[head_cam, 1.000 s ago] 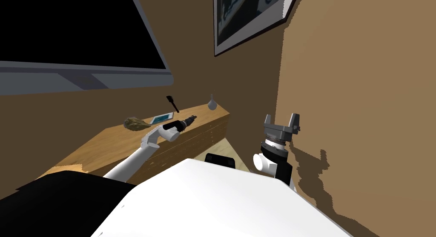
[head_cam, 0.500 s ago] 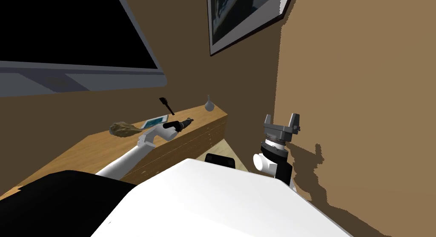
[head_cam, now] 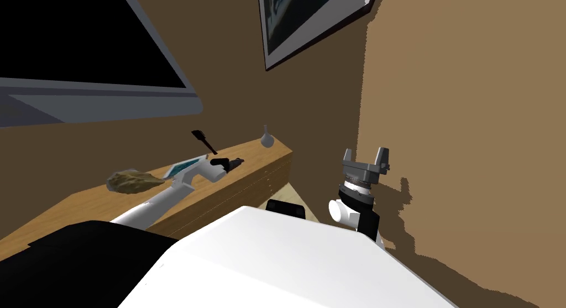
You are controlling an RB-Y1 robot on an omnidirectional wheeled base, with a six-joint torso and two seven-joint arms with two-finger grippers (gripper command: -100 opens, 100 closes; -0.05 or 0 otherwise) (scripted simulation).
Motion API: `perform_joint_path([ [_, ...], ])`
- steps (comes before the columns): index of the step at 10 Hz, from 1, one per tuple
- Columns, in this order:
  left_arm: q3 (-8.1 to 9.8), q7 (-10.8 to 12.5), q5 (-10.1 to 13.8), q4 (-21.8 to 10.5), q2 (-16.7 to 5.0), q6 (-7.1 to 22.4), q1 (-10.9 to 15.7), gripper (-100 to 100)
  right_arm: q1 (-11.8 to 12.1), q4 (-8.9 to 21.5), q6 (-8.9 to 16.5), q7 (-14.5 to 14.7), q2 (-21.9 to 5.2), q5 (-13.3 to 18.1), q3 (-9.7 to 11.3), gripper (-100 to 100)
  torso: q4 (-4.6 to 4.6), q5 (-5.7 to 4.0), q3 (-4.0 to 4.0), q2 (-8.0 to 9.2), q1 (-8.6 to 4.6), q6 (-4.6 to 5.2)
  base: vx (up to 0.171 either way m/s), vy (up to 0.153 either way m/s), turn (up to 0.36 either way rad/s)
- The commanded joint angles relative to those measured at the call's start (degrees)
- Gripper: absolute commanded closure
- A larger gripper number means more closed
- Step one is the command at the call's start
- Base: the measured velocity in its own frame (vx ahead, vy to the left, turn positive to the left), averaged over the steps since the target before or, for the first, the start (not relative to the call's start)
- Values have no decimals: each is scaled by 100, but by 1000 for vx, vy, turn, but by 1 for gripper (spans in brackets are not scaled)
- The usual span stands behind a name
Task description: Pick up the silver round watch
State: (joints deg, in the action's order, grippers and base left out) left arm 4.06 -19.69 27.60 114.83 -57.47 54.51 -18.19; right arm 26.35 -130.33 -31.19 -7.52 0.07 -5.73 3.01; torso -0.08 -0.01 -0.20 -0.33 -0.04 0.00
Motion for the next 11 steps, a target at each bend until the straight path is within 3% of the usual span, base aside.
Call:
perform_joint_path([
  [1,3,-42,-12,-164,-175,193,-124,-100,0,0,0,0,0,0,0,0,0,0,0,0,0,0,99,-2,-122],
  [5,-13,-117,-38,-524,-589,633,-321,-100,1,0,0,0,0,0,0,0,-5,0,-13,-22,0,-1,138,5,-97],
  [7,-14,-147,-7,-577,-604,589,-298,-100,0,0,0,0,0,0,0,0,-2,1,-3,-3,2,-3,40,0,-20],
  [8,-13,-148,-6,-581,-611,611,-299,0,0,0,0,0,0,0,0,0,4,0,12,23,-4,-4,0,0,0],
  [9,-80,-165,-99,-762,-508,474,-277,-100,-1,0,0,0,0,0,0,0,7,0,18,31,-3,-4,-7,13,-37],
  [11,-147,-182,-193,-944,-405,340,-255,-100,-1,0,0,0,0,0,0,0,9,2,23,40,5,-4,-15,19,-54],
])
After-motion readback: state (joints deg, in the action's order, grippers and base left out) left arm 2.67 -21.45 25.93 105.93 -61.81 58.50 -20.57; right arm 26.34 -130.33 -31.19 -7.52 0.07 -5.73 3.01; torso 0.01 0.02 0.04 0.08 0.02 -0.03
